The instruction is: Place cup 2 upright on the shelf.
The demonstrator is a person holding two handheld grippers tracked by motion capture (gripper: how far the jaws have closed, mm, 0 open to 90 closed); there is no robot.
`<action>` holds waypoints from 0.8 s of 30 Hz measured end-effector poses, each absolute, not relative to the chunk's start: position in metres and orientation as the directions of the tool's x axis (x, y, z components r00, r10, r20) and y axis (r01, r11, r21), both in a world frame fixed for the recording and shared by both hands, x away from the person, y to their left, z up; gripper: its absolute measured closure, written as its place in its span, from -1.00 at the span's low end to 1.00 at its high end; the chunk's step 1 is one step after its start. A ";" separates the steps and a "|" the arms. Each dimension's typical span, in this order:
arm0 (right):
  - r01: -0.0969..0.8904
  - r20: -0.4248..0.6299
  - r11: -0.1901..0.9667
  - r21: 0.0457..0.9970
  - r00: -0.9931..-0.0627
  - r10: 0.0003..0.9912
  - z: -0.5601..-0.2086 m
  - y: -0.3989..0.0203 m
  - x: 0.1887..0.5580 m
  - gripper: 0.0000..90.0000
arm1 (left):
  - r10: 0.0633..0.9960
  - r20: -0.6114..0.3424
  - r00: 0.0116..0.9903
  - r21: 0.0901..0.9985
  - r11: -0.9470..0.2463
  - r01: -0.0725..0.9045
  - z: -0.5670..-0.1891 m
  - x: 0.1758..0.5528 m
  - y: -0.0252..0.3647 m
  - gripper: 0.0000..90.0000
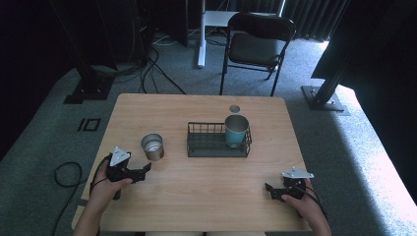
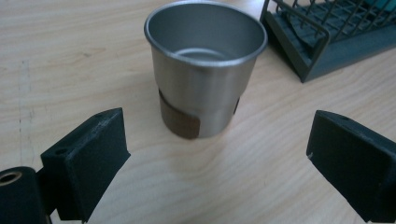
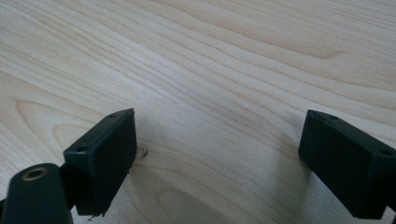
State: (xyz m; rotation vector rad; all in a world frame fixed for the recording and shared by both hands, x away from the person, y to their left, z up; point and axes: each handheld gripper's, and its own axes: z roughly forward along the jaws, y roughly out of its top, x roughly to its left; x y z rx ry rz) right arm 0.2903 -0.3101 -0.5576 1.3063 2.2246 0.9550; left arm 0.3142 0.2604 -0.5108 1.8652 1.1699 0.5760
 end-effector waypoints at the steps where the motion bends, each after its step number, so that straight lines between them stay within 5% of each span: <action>1: 0.607 0.010 0.333 0.721 -0.490 0.872 -0.558 -0.310 0.290 -0.76 | 0.887 -0.049 0.459 0.840 -0.211 0.499 -0.510 0.316 0.259 -0.87; 24: 0.607 0.010 0.333 0.722 -0.490 0.872 -0.558 -0.310 0.290 -0.76 | 0.934 -0.025 0.357 0.878 -0.150 0.454 -0.506 0.352 0.228 -0.93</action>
